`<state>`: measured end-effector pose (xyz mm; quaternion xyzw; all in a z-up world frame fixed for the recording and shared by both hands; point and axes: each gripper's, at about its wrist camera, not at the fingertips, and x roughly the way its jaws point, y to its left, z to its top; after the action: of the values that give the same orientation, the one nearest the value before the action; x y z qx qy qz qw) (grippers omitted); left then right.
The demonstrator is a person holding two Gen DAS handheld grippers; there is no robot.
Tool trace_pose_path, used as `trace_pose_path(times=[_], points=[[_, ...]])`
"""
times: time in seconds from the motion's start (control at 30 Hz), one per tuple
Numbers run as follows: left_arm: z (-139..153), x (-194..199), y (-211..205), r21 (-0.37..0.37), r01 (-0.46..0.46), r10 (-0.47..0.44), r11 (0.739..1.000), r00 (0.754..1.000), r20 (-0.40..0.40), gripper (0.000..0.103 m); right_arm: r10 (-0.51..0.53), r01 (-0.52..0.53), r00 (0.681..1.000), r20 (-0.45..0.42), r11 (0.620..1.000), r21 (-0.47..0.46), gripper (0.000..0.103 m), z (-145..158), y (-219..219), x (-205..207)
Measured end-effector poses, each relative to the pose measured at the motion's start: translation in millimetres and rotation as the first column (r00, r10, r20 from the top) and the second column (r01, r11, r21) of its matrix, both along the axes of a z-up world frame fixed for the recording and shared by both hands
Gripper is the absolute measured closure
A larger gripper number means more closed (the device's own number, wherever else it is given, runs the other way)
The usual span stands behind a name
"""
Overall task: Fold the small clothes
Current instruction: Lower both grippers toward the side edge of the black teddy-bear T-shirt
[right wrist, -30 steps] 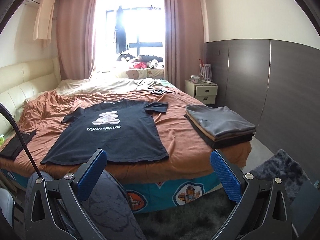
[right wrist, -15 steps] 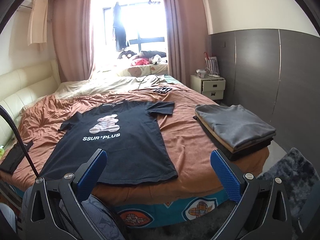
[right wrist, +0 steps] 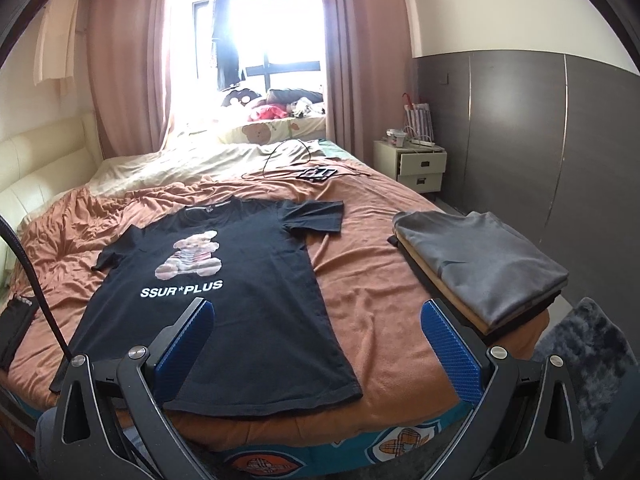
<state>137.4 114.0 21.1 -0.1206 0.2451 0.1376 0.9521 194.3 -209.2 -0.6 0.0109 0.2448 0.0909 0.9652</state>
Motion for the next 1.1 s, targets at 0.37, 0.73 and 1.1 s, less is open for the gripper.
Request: trace_pose_path(times=[0.37,0.73,1.1], points=[[-16,52,54,-0.100,-0.132,0.123,0.986,0.988,-0.094,0.000,0.050,-0.051,0.998,-0.030,0.999,-0.015,0.000,-13,32,47],[-26,99,105,-0.189,-0.242,0.219,0.952,0.966,-0.135,0.000,0.141,-0.144,0.988,-0.061,0.988,-0.048,0.000,-18,68,103],[-23,152,141,-0.135,-0.293,0.271,0.946,0.949,-0.163,0.000,0.212,-0.217,0.973,-0.086,0.975,-0.044,0.000,-20,108,159]])
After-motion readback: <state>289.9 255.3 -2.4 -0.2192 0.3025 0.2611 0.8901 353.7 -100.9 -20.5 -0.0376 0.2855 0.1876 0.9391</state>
